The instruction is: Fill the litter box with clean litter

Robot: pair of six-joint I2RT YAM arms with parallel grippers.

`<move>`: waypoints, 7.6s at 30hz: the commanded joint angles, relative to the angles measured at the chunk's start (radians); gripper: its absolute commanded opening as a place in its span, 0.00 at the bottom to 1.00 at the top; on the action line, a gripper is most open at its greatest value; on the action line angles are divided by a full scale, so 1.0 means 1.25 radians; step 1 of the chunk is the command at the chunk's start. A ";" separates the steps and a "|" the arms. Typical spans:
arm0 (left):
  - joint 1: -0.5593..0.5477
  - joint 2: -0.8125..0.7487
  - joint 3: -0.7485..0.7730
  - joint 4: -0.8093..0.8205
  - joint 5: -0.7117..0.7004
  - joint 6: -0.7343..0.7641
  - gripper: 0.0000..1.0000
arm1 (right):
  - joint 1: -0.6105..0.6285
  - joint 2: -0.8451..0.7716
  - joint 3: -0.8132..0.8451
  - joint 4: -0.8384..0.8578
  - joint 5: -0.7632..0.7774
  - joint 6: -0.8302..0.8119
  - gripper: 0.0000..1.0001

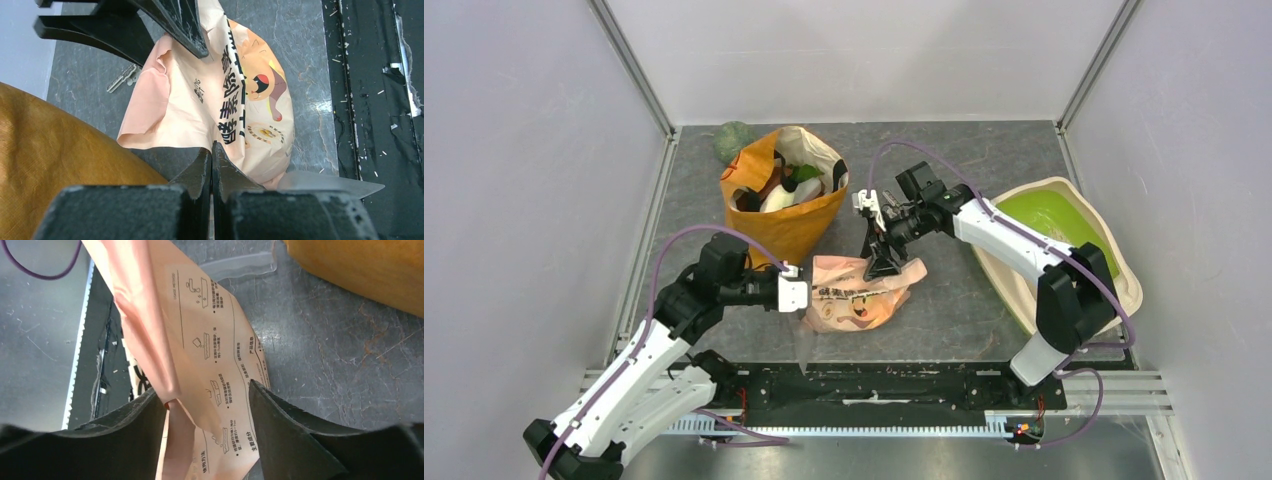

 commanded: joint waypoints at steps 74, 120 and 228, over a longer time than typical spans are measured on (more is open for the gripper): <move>-0.124 0.291 0.263 -0.071 -0.138 0.208 0.35 | 0.153 -0.231 0.039 -0.001 0.149 0.311 0.00; -0.115 0.185 0.223 0.249 -0.222 0.185 0.02 | -0.036 -0.219 0.010 0.072 0.426 0.208 0.00; -0.244 0.051 0.089 0.010 -0.298 0.168 0.16 | 0.269 -0.121 0.050 -0.159 0.780 0.270 0.00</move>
